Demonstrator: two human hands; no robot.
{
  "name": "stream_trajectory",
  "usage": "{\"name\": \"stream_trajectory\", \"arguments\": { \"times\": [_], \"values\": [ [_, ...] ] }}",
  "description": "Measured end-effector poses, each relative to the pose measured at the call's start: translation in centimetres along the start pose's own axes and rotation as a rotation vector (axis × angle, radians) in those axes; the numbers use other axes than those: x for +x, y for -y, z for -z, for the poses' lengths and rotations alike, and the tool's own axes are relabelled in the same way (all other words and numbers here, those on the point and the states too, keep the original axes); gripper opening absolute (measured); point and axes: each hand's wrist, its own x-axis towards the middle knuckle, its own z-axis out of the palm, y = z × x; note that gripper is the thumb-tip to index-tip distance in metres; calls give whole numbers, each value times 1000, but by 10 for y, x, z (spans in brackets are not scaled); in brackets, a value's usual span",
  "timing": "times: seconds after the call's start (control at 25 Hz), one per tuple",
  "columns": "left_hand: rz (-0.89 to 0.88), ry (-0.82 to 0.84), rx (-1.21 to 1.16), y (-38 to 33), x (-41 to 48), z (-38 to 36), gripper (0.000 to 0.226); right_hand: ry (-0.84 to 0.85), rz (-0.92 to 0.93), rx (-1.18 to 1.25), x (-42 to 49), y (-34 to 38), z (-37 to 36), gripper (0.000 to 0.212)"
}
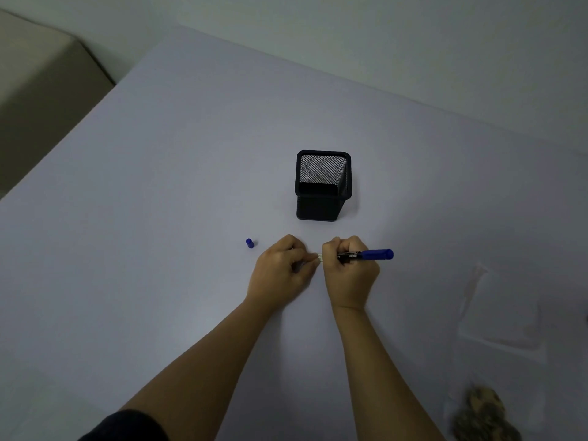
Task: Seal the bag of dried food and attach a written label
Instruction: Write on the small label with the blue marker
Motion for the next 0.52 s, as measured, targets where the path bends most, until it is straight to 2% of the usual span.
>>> {"name": "stream_trajectory", "arguments": {
  "times": [0.28,0.52],
  "values": [
    [-4,-9,-6,1,1,-1,36,-4,16,-28,0,0,0,30],
    [2,-7,2,-1,1,1,31,0,7,-17,0,0,0,32]
  ]
}}
